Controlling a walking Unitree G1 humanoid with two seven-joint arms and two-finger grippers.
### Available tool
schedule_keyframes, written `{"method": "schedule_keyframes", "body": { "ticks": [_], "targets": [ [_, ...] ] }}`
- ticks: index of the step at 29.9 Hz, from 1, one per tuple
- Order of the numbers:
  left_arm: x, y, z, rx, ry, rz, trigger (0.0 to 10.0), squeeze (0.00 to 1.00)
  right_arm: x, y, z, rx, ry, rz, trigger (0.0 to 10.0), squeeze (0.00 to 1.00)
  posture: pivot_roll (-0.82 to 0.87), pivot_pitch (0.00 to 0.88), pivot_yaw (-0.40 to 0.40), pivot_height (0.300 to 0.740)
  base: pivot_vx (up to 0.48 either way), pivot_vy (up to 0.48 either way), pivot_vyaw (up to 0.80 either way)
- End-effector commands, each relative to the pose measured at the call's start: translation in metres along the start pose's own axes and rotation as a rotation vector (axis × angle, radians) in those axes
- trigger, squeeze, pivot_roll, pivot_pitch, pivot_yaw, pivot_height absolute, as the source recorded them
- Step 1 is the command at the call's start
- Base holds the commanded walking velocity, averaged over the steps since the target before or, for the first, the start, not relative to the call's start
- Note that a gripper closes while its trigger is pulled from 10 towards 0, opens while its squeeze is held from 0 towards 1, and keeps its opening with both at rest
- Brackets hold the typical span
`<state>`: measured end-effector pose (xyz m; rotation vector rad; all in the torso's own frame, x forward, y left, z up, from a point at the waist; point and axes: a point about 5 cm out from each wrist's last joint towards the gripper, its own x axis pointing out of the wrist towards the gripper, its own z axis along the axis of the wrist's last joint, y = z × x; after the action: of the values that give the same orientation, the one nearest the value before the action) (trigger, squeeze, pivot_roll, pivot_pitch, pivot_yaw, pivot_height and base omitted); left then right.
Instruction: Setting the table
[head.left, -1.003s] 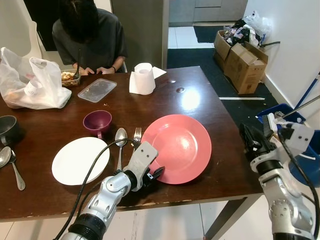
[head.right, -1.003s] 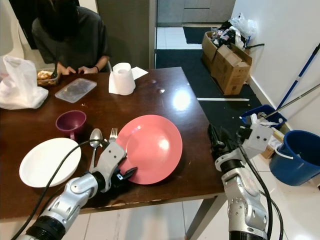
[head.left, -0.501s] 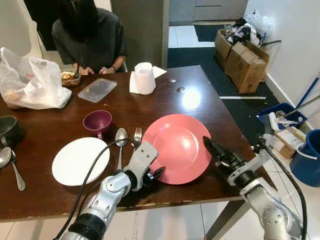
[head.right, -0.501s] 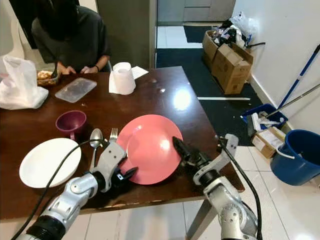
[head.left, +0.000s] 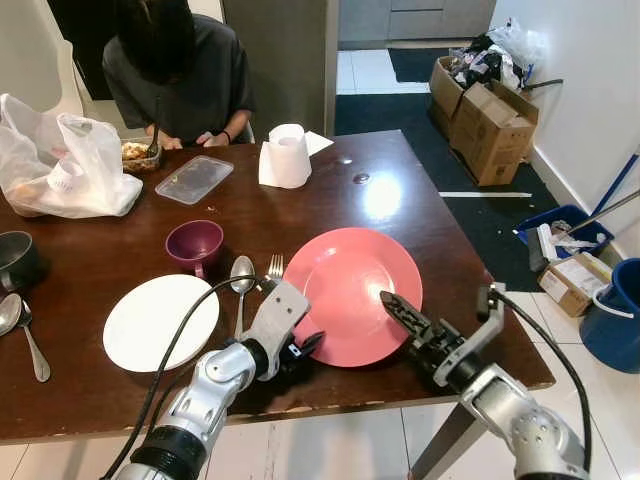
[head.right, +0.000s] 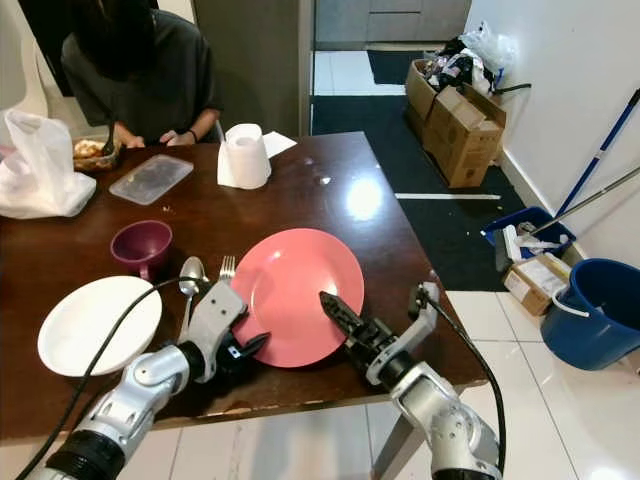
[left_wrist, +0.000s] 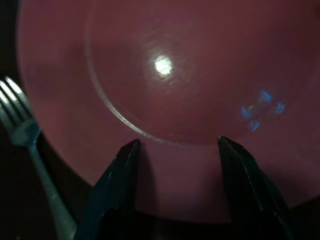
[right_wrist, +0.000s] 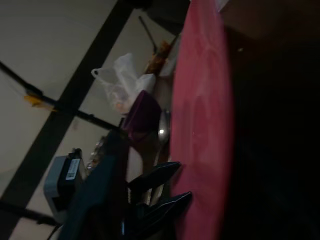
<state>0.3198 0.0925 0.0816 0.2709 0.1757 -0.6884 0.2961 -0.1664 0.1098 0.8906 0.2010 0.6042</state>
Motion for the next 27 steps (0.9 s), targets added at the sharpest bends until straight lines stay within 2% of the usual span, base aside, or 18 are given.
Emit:
{"method": "schedule_keyframes", "body": {
  "ticks": [1,2,5,10,18,19,21,26,27],
  "targets": [
    [-0.006,-0.004,-0.02,-0.023,0.085,-0.01,10.0,0.0,0.002,0.001,-0.006,0.03,0.023,0.03,1.2,0.0,-0.01,0.031,0.124,0.74,0.0,0.0,0.0],
    [-0.006,-0.004,-0.02,-0.023,0.083,-0.013,10.0,0.0,0.006,0.002,-0.007,0.026,0.041,0.053,0.0,0.0,-0.01,0.03,0.123,0.74,0.0,0.0,0.0],
    [-0.007,-0.004,-0.02,-0.021,0.081,-0.018,10.0,0.0,0.014,0.005,-0.008,0.02,0.06,0.096,0.0,0.0,-0.01,0.029,0.123,0.74,0.0,0.0,0.0],
    [-0.008,-0.004,-0.02,-0.019,0.082,-0.022,10.0,0.0,0.017,0.003,-0.009,0.031,0.071,0.102,0.0,0.0,-0.01,0.025,0.123,0.74,0.0,0.0,0.0],
    [-0.008,-0.003,-0.016,-0.031,0.057,-0.015,10.0,0.0,0.014,0.001,-0.01,0.037,0.062,0.111,0.0,0.0,-0.01,0.022,0.124,0.74,0.0,0.0,0.0],
    [-0.007,0.001,-0.007,-0.039,0.017,0.002,10.0,0.0,0.012,0.001,-0.008,0.034,0.046,0.114,0.0,0.0,-0.02,0.018,0.127,0.74,0.0,0.0,0.0],
    [-0.006,0.002,-0.003,-0.04,0.0,0.009,10.0,0.0,0.011,0.001,-0.008,0.032,0.041,0.115,0.0,0.0,-0.02,0.018,0.128,0.74,0.0,0.0,0.0],
    [-0.008,0.021,0.048,-0.076,-0.191,0.071,10.0,0.0,0.006,0.004,0.0,0.007,-0.022,0.114,0.0,0.0,-0.03,0.007,0.128,0.74,0.0,0.0,0.0],
    [-0.008,0.021,0.048,-0.076,-0.191,0.071,10.0,0.0,0.006,0.004,0.0,0.007,-0.022,0.114,0.0,0.0,-0.03,0.007,0.128,0.74,0.0,0.0,0.0]
  ]
}}
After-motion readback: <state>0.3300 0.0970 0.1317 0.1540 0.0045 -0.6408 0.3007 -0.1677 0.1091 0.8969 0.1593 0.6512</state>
